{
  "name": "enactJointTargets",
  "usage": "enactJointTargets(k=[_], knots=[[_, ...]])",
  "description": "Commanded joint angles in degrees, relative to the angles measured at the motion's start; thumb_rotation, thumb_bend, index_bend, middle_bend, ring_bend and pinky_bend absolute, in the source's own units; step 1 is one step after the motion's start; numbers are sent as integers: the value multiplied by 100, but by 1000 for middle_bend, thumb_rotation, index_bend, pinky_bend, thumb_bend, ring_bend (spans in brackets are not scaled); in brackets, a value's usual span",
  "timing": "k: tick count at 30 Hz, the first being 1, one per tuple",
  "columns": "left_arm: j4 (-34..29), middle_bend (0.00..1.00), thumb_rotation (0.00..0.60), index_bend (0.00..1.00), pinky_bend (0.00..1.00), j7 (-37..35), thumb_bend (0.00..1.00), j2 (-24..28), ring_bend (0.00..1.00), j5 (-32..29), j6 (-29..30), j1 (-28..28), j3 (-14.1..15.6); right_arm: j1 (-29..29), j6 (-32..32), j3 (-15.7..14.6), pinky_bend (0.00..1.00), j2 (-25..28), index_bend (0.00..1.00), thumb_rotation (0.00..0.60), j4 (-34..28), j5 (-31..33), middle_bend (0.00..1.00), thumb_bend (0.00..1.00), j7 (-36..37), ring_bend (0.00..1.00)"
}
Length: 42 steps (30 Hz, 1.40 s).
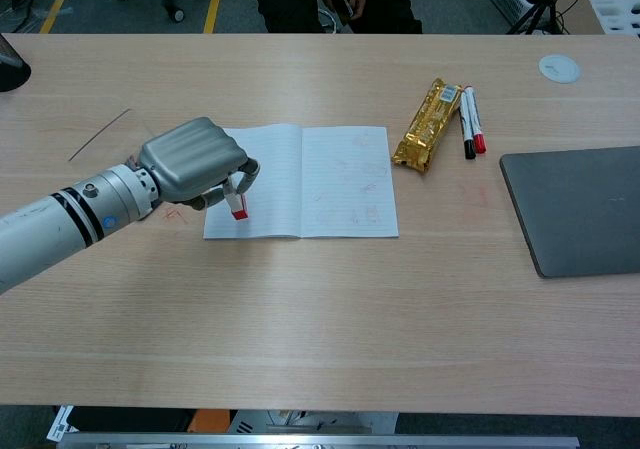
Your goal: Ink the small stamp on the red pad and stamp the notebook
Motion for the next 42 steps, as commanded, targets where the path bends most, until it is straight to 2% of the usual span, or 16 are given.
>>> enactJointTargets(k=[1, 25, 42], knots=[[144, 1000, 600, 573, 1000, 56, 378, -136, 1000, -88, -16, -19, -1, -3, -3, -3, 299, 6, 263, 600, 8, 8, 349, 203, 9, 184], [949, 1000, 600, 580, 1000, -47, 378, -645, 1000, -148, -4, 37, 151, -55, 24, -16, 299, -11, 263, 600, 119, 55, 349, 202, 121, 186], [1053, 1000, 600, 586, 1000, 24, 378, -731, 1000, -214, -78, 30, 177, -97, 39, -17, 299, -49, 263, 600, 212, 83, 349, 202, 196, 186]])
